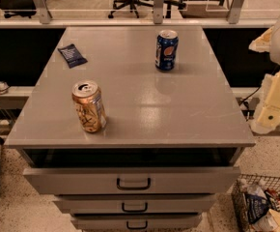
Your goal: Knock pepsi can over
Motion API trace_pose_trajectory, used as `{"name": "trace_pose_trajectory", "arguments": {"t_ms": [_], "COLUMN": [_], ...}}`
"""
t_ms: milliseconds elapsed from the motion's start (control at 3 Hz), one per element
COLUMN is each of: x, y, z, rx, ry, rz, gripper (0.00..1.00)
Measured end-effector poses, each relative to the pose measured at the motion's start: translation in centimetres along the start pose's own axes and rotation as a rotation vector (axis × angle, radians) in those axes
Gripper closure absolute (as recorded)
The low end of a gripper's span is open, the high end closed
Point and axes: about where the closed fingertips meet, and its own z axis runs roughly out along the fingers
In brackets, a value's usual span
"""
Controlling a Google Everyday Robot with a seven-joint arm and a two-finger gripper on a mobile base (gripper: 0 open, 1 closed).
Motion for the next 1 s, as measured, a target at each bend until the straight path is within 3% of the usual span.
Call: {"name": "trace_pose_trajectory", "arguments": {"t_ms": [333,667,1000], "x": [0.0,-0.4,-0.9], "y": [0.0,-2.1,-5.8], "z": [0.0,1.1,3.5], "rx": [0.002,0.019,0.049], "ry": [-0.002,-0.066,-0.139], "rz": [-0.001,0.009,0.032], "gripper": [0.0,0.0,0.0]}}
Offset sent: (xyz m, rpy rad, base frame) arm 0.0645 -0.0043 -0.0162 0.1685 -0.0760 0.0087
